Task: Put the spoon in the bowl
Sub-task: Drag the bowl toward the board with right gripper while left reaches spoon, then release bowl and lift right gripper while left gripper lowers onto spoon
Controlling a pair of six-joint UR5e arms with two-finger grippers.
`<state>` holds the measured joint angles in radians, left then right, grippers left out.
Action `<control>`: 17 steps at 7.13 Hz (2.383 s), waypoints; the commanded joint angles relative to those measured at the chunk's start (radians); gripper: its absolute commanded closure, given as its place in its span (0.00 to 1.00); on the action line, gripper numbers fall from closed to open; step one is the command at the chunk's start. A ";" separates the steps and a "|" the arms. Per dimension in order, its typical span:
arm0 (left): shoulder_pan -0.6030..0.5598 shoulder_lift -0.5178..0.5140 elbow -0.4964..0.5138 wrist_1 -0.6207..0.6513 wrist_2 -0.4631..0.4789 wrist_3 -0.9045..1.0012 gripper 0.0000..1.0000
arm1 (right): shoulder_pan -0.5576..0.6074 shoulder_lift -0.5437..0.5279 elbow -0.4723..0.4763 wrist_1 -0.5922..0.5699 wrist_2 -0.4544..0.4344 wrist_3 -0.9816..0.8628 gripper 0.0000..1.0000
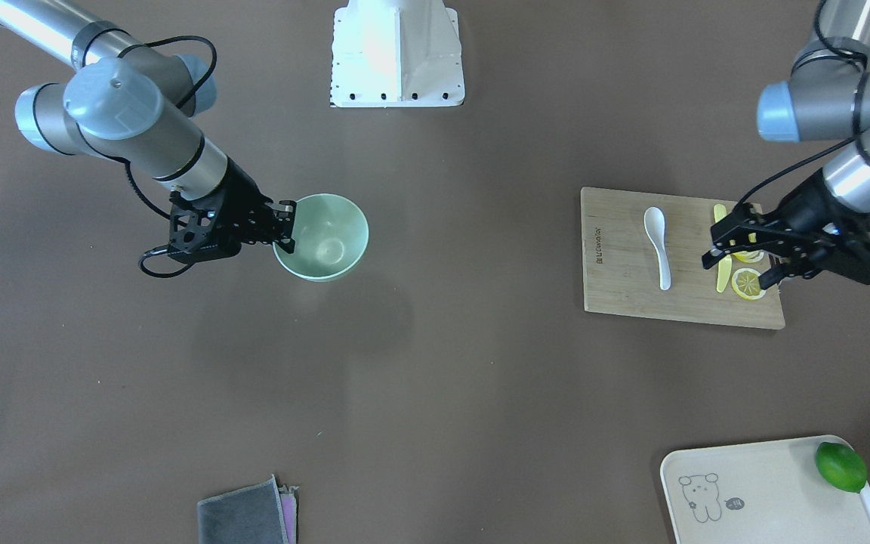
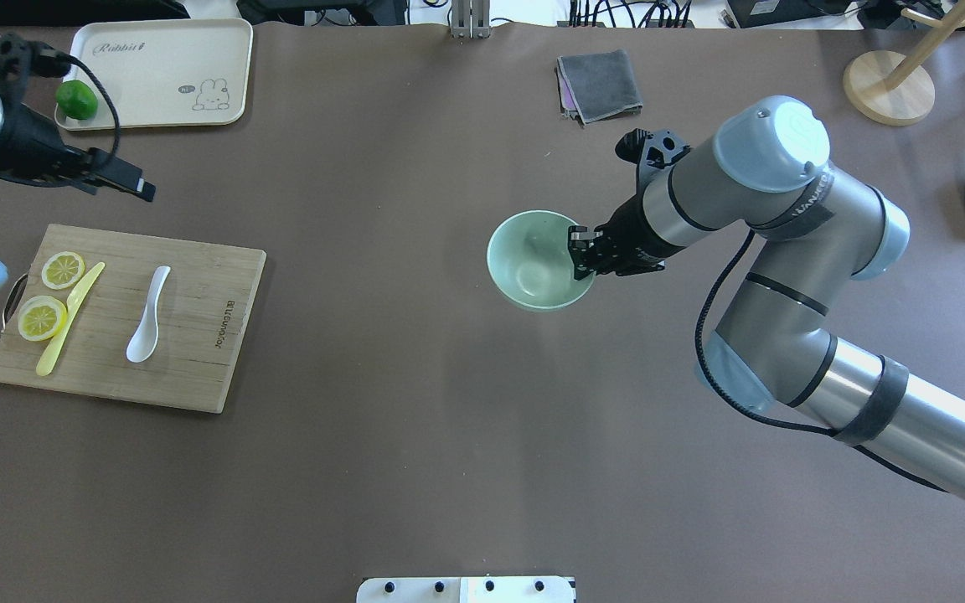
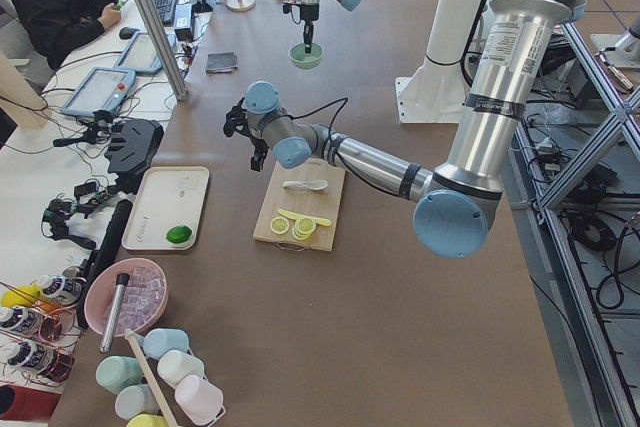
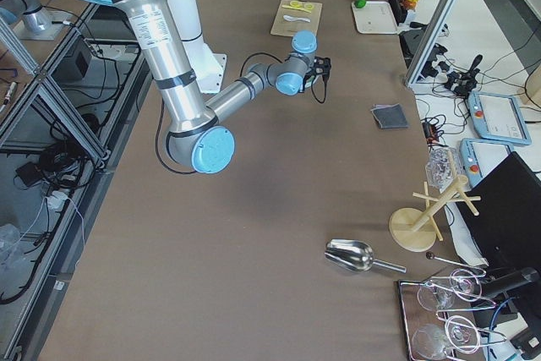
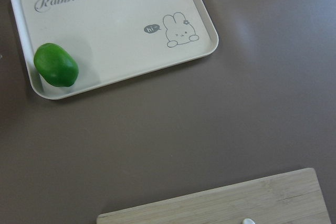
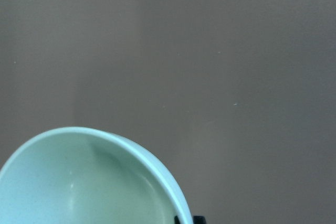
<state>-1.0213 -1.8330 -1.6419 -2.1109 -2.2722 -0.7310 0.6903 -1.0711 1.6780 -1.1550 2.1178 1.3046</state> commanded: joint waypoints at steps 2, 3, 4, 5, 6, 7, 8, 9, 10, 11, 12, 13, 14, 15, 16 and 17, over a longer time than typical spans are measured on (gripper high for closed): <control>0.105 -0.020 0.005 0.008 0.117 -0.042 0.03 | -0.093 0.051 -0.033 -0.062 -0.094 0.036 1.00; 0.105 -0.017 0.007 0.008 0.117 -0.039 0.03 | -0.119 0.052 -0.037 -0.054 -0.108 0.051 1.00; 0.105 -0.019 0.010 0.009 0.117 -0.039 0.03 | -0.156 0.075 -0.037 -0.055 -0.114 0.111 1.00; 0.096 -0.017 0.010 0.009 0.118 -0.024 0.03 | -0.187 0.124 -0.056 -0.061 -0.163 0.149 1.00; 0.084 -0.016 0.011 0.009 0.118 -0.024 0.03 | -0.190 0.146 -0.090 -0.057 -0.179 0.153 1.00; 0.078 -0.015 0.016 0.011 0.118 -0.024 0.03 | -0.187 0.160 -0.115 -0.055 -0.183 0.148 1.00; 0.078 -0.015 0.017 0.011 0.118 -0.024 0.03 | -0.178 0.178 -0.132 -0.058 -0.221 0.147 1.00; 0.076 -0.015 0.017 0.011 0.121 -0.024 0.03 | -0.175 0.193 -0.173 -0.054 -0.254 0.140 1.00; 0.076 -0.015 0.019 0.011 0.135 -0.022 0.03 | -0.173 0.201 -0.197 -0.037 -0.257 0.140 1.00; 0.078 -0.014 0.020 0.011 0.138 -0.024 0.03 | -0.173 0.204 -0.227 -0.025 -0.257 0.140 0.73; 0.078 -0.011 0.020 0.011 0.138 -0.024 0.03 | -0.173 0.203 -0.236 -0.025 -0.256 0.142 0.06; 0.079 -0.008 0.020 0.011 0.140 -0.024 0.03 | -0.173 0.203 -0.232 -0.025 -0.251 0.154 0.00; 0.084 0.006 0.019 0.011 0.164 -0.024 0.03 | -0.164 0.203 -0.212 -0.025 -0.234 0.154 0.00; 0.090 0.012 0.016 0.021 0.236 -0.025 0.07 | -0.122 0.200 -0.174 -0.040 -0.163 0.153 0.00; 0.102 0.018 0.013 0.050 0.262 -0.025 0.07 | -0.076 0.191 -0.131 -0.046 -0.100 0.154 0.00; 0.118 0.044 0.004 0.054 0.285 -0.025 0.07 | -0.054 0.169 -0.079 -0.083 -0.087 0.144 0.00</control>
<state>-0.9205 -1.8124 -1.6297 -2.0707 -2.0229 -0.7561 0.5979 -0.8813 1.5380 -1.2047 1.9898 1.4563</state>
